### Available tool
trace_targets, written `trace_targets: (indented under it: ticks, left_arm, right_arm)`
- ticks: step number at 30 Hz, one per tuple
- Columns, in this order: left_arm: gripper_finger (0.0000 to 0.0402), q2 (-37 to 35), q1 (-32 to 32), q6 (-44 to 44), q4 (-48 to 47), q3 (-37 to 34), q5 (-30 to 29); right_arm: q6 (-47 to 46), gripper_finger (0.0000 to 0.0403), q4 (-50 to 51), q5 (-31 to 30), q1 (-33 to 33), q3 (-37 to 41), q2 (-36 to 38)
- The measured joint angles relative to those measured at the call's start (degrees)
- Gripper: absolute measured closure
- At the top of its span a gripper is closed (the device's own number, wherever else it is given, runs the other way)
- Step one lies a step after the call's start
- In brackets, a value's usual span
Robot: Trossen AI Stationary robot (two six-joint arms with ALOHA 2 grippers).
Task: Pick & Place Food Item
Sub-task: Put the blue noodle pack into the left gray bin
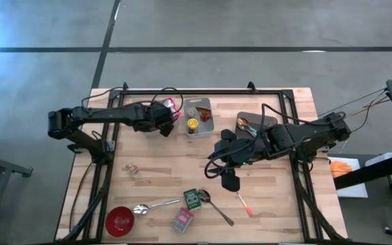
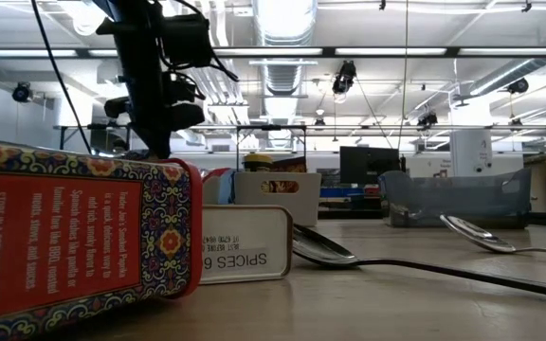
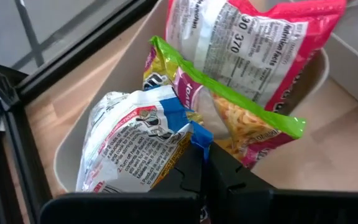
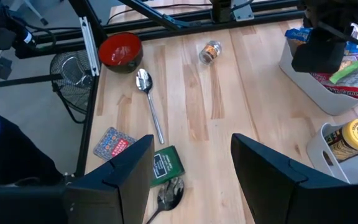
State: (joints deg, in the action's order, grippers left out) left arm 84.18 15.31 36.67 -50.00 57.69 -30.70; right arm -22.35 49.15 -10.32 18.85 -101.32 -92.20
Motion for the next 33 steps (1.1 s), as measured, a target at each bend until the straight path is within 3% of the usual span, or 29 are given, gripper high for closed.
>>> trace_targets:
  ticks: [6,17,23,28,33]
  left_arm:
    - [0.0385,0.0,0.0,-0.2,-0.2,0.0,0.3]
    - [0.0231,-0.7,0.2,-1.2,-0.9,0.5,0.5]
    - [0.0181,-5.6,0.2,-5.4,-1.1,3.6,0.5]
    - [0.0198,-10.6,1.0,-6.5,-6.4,5.2,0.8]
    - [0.0285,-13.0,2.9,-0.3,-17.4,4.9,2.2]
  right_arm:
    - [-0.2,0.0191,0.0,-0.1,0.0,0.0,0.0]
    - [-0.8,0.0191,0.0,-0.1,0.0,0.0,0.0]
    - [-0.3,0.0191,0.0,-0.1,0.0,0.1,0.0]
    - [-0.2,0.0191,0.1,-0.1,0.0,0.4,0.0]
    - [-0.2,0.0191,0.0,-0.1,0.0,0.6,0.0]
